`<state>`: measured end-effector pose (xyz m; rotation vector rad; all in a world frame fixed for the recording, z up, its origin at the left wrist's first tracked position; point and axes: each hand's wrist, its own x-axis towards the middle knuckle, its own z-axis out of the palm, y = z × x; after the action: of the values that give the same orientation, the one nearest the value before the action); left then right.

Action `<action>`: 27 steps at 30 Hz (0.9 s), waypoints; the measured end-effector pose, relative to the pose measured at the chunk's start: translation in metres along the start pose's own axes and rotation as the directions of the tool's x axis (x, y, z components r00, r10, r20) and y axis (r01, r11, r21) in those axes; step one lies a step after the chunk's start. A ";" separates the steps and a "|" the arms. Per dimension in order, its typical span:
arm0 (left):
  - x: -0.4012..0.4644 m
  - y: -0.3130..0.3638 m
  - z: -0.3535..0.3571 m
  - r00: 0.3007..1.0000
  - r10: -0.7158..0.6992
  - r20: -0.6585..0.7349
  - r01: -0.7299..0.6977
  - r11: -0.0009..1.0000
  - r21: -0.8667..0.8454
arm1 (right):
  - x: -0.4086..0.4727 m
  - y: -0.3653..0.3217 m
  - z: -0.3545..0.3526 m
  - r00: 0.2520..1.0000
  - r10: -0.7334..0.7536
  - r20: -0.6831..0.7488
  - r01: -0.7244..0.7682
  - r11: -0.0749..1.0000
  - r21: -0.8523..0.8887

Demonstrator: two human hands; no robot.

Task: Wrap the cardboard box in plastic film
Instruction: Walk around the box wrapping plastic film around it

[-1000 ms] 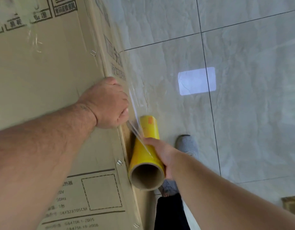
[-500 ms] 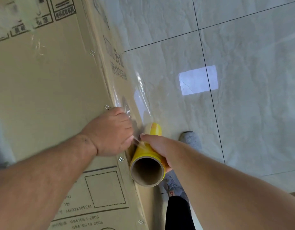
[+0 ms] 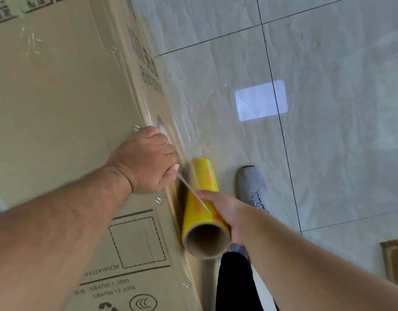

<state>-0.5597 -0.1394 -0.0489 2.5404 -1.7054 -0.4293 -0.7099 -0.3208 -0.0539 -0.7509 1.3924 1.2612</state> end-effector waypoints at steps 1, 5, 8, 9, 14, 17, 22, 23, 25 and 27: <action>0.001 0.001 -0.001 1.000 -0.007 -0.010 0.007 1.000 0.004 | 0.003 0.002 0.003 0.998 0.004 -0.059 -0.011 0.994 -0.112; 0.000 0.004 -0.003 0.999 -0.022 -0.023 0.022 1.000 0.016 | -0.011 -0.012 0.020 0.990 -0.056 -0.132 -0.006 0.904 -0.427; 0.000 0.003 -0.004 0.999 -0.025 0.029 0.025 0.999 0.027 | -0.014 -0.017 0.016 0.987 -0.061 -0.147 -0.009 0.901 -0.433; -0.001 0.003 -0.004 0.998 -0.033 0.054 0.031 0.999 0.038 | -0.011 -0.012 0.013 0.986 -0.039 -0.161 -0.021 0.936 -0.353; -0.001 0.004 -0.006 0.981 -0.073 0.179 0.059 0.995 0.086 | 0.006 0.023 0.003 0.998 0.059 -0.025 -0.054 0.984 0.169; 0.002 0.006 -0.006 0.974 -0.090 0.205 0.068 0.991 0.114 | 0.011 0.032 -0.001 0.998 0.044 0.052 -0.057 0.958 0.283; 0.008 0.009 -0.009 0.973 -0.099 0.210 0.065 0.985 0.163 | 0.013 0.025 -0.013 0.999 0.032 0.037 -0.038 0.980 0.197; 0.008 0.010 -0.009 0.975 -0.100 0.198 0.069 0.985 0.159 | 0.011 0.028 -0.014 0.999 0.031 0.026 -0.035 0.987 0.155; 0.009 0.012 -0.010 0.975 -0.103 0.196 0.071 0.984 0.163 | 0.019 0.043 -0.012 1.000 -0.022 -0.019 0.023 1.000 0.012; 0.009 0.014 -0.011 0.971 -0.118 0.208 0.083 0.982 0.170 | 0.041 0.060 -0.009 0.993 -0.080 -0.091 0.070 0.992 -0.104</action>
<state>-0.5660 -0.1539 -0.0378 2.7964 -1.7499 -0.6229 -0.7782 -0.3071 -0.0768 -0.9353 1.3715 1.2579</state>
